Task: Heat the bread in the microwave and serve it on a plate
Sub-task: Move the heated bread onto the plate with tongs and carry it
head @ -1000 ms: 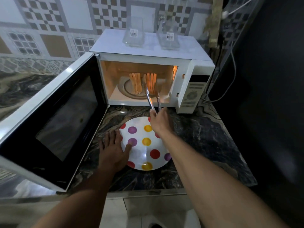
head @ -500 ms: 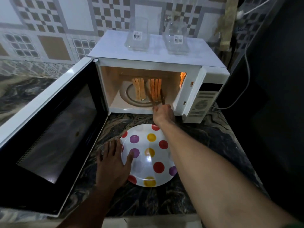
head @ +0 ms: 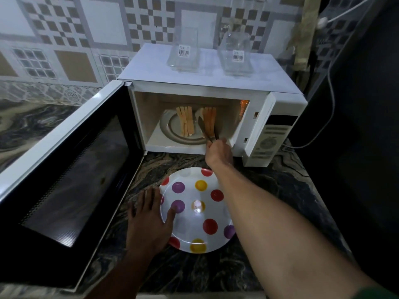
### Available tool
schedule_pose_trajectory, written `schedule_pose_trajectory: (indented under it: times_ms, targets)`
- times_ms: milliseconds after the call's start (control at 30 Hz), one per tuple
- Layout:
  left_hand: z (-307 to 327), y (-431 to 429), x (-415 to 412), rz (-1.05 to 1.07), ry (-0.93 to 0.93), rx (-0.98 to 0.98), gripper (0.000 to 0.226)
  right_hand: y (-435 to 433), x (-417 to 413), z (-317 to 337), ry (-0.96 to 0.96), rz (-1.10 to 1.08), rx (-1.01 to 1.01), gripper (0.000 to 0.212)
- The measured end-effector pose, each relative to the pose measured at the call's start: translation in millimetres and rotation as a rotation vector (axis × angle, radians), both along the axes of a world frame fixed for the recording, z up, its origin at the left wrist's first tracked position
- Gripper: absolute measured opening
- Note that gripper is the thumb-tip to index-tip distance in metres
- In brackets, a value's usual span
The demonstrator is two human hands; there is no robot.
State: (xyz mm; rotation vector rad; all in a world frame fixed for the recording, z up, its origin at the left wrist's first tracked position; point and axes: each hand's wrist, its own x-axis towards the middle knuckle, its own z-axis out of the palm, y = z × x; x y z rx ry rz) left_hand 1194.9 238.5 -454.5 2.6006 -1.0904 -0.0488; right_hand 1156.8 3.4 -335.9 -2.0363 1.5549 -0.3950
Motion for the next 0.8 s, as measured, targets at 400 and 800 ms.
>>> schedule_pose_trajectory:
  times_ms: [400,800]
  targets:
    - [2.9,1.3,-5.9,0.012,0.011,-0.039,0.092,44.6,-55.2,14.0,-0.016,-0.019,-0.037,0.035]
    - [6.6,7.7,-40.9,0.115,0.051,-0.013,0.086,118.0,-121.8,2.1,-0.009,0.059,-0.035,0.039]
